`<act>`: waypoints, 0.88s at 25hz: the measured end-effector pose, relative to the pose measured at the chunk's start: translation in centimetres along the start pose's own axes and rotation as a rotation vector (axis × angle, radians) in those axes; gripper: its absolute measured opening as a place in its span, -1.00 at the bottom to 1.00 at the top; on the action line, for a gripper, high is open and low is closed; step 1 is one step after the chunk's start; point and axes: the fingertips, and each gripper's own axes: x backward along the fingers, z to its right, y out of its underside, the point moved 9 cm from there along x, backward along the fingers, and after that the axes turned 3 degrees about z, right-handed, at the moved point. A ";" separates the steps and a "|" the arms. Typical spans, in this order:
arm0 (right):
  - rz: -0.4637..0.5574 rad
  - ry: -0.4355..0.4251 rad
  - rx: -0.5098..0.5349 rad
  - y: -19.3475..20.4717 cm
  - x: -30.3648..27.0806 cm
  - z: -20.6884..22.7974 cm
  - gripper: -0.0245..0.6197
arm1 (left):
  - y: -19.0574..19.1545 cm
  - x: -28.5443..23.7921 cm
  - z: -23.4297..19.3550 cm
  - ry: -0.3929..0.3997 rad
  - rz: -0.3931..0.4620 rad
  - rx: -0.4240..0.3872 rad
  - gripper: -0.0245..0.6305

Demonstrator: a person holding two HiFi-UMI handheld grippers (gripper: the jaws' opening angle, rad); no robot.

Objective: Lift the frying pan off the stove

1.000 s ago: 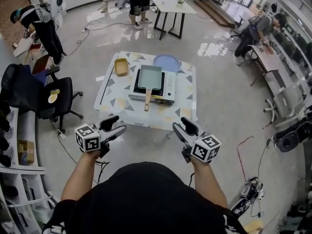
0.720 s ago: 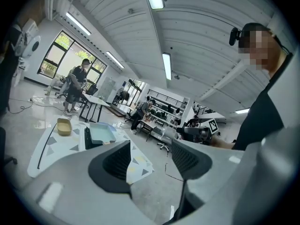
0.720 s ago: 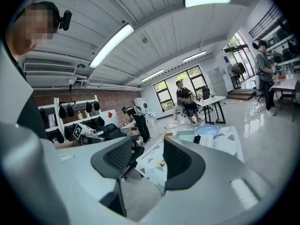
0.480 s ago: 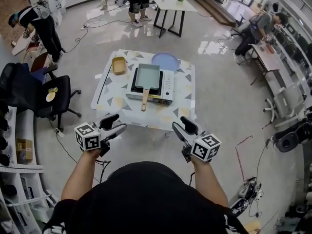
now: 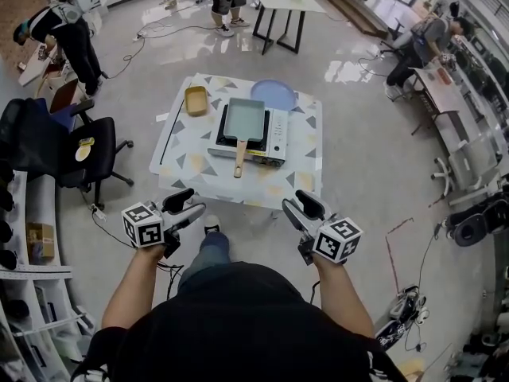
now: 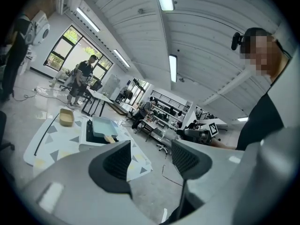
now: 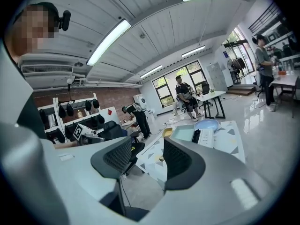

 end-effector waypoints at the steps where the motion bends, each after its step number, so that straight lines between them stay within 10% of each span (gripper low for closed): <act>1: 0.000 0.003 -0.001 0.0 -0.1 0.1 -0.18 | 0.0 -0.1 -0.2 0.003 0.000 0.001 0.23; 22: 0.001 0.071 -0.032 -2.3 -5.5 4.0 -0.18 | -3.6 -6.0 -7.5 0.079 -0.055 0.042 0.23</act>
